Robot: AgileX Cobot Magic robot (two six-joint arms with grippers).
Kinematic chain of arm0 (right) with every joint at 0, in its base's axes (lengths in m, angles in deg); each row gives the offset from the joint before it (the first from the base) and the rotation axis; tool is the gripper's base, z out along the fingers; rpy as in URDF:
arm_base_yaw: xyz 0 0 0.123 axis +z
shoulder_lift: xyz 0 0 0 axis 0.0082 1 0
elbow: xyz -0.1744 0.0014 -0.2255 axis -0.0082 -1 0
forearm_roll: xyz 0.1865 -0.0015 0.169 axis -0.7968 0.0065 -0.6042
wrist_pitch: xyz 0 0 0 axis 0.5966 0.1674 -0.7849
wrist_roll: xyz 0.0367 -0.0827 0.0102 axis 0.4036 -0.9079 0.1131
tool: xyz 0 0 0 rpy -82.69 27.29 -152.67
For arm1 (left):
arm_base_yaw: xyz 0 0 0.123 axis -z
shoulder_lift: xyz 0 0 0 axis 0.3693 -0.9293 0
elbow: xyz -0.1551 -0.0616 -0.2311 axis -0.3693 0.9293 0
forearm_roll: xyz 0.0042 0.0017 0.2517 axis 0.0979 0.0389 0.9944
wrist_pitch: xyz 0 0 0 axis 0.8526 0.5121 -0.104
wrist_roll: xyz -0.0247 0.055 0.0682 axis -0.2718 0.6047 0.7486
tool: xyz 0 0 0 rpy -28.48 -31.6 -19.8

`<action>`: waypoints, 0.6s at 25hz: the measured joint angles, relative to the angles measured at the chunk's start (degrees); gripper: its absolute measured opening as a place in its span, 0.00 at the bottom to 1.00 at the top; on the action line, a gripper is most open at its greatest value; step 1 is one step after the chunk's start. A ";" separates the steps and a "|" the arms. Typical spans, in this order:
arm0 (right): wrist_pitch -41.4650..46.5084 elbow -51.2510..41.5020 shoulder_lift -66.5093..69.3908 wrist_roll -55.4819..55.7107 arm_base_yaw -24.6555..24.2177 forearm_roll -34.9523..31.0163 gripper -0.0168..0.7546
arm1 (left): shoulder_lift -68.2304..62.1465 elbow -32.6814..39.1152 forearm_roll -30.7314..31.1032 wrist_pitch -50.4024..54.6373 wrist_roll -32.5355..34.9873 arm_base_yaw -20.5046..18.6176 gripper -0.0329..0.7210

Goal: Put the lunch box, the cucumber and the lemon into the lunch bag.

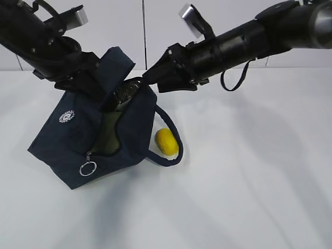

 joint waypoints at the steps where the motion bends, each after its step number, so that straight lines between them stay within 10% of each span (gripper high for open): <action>1: 0.00 0.00 -0.70 0.66 -0.25 2.35 0.64 | 0.00 0.00 0.00 0.00 0.00 0.00 0.07; 15: -1.54 0.00 -1.34 9.64 -0.05 26.76 0.64 | 0.00 0.00 0.00 0.20 0.02 -0.48 0.07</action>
